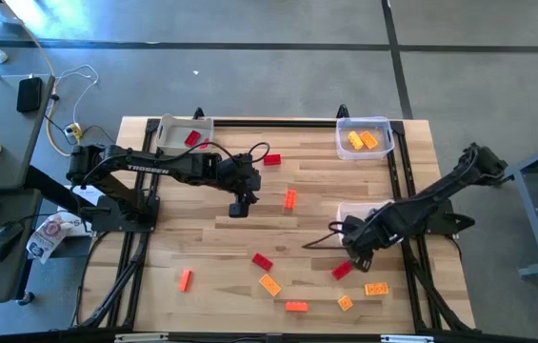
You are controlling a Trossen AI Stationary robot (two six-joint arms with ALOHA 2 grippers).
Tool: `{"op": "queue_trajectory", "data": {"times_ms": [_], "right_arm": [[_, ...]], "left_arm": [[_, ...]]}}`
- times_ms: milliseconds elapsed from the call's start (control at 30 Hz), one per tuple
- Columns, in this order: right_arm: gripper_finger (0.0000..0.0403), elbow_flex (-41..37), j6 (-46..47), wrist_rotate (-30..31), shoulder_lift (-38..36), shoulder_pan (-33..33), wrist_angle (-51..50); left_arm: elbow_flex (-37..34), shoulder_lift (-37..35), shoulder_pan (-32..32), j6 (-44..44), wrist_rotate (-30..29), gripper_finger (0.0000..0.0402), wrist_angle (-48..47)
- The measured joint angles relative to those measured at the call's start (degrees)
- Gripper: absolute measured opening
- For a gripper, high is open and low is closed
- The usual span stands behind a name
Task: Sort & place blocks by color
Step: Put the yellow game piece into the transparent bin
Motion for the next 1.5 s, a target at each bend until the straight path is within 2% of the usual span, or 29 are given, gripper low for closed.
{"op": "queue_trajectory", "data": {"times_ms": [333,767,1067,1333,1500], "right_arm": [[0.0232,0.0,4.7,0.3,0.0,7.7,2.9],[0.0233,0.0,13.9,0.4,2.8,16.6,6.2],[0.0233,0.0,15.2,-4.1,10.4,20.5,11.0],[0.0233,0.0,14.9,-4.0,14.2,23.8,11.9],[0.0233,0.0,14.7,-1.4,16.6,25.1,11.5]], "left_arm": [[0.0,0.0,0.0,-0.1,0.0,0.0223,0.0],[0.0,0.0,0.0,-3.0,0.0,0.0223,0.0],[0.0,0.0,0.0,-4.8,0.0,0.0223,0.1],[0.0,0.0,0.0,-5.1,0.0,0.0223,0.7],[0.0,0.0,0.0,-5.1,0.0,0.0223,2.1]]}}
